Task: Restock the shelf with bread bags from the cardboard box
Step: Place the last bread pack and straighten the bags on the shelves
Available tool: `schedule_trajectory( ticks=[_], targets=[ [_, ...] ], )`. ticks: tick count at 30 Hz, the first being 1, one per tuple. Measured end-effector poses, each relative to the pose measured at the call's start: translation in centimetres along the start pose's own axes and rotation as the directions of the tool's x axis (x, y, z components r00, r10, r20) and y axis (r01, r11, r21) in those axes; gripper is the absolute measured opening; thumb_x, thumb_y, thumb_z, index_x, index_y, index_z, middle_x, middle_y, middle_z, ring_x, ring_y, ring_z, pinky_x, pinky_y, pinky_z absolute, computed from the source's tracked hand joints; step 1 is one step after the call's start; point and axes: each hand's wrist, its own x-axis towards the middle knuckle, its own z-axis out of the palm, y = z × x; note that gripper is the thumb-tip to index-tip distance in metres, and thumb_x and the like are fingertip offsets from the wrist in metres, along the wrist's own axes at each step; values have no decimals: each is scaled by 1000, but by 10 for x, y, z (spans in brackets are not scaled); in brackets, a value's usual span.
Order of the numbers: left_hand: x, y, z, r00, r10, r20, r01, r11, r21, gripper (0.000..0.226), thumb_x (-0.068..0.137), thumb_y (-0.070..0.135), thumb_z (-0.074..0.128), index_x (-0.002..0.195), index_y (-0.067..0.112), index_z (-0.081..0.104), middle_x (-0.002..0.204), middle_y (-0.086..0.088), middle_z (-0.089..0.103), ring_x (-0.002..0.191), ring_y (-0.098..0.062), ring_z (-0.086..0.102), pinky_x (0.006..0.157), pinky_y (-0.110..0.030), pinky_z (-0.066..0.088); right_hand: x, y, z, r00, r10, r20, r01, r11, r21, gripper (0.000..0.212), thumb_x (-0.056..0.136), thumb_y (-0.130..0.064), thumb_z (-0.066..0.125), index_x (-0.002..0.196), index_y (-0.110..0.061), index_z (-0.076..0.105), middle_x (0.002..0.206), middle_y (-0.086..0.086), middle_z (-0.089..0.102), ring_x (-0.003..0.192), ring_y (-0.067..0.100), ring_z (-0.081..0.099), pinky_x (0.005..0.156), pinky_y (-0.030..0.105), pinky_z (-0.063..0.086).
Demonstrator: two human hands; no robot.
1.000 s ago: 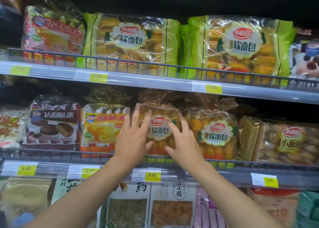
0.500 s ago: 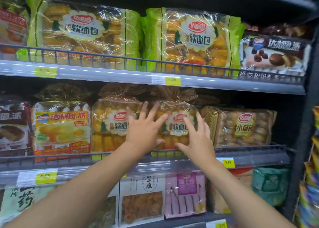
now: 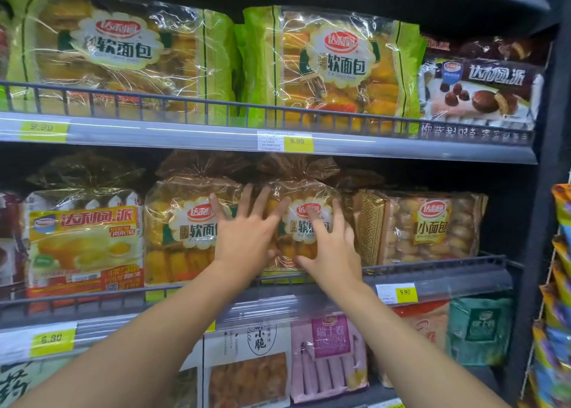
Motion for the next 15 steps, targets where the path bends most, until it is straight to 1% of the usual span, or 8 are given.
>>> schedule_trajectory(
  ticks=[5,8,10,12,14,15],
  targets=[
    [6,-2,7,1000,-5,20,5,1000,-4,105,78,67,68,156,45,1,170,-2,6,155,-37,-3,104,-85,-3,8,-3,12,1000,31,3,-31,999,-30,103,76,-53,79,153,-48,12,166,-3,-7,147,34,17,87,44,57],
    [7,-3,8,999,3,46,-2,1000,-12,103,80,66,66,156,45,0,170,-3,3,155,-37,-7,103,-86,-5,10,-4,14,999,45,27,-44,998,-33,103,77,-52,79,153,-49,10,165,-5,-9,148,34,15,89,45,56],
    [4,-6,6,998,35,60,-34,999,-20,99,83,67,62,156,46,-1,170,-2,-1,155,-37,-8,104,-85,-5,8,-4,13,999,36,36,-35,999,-37,102,78,-51,79,153,-48,10,165,-5,-10,148,35,14,90,45,56],
    [-4,-13,1,995,97,24,-96,995,-31,88,88,69,54,155,48,1,170,-2,0,155,-35,-3,109,-82,2,6,-2,11,999,11,49,-10,1000,-29,102,79,-52,77,154,-47,9,165,-4,-10,148,35,13,90,45,55],
    [-21,-26,-5,989,127,-81,-130,991,-42,80,91,65,54,156,45,12,169,-5,10,155,-34,10,113,-74,17,5,2,7,998,-16,57,17,1000,-7,107,78,-54,77,155,-46,2,166,-4,-8,147,35,17,92,44,54],
    [-31,-35,-7,984,106,-141,-116,992,-58,77,91,62,56,156,42,20,168,-6,16,154,-34,16,114,-69,23,5,5,6,999,-24,47,23,1000,20,112,76,-55,77,155,-45,-2,166,-5,-4,146,35,21,94,44,52]
  ],
)
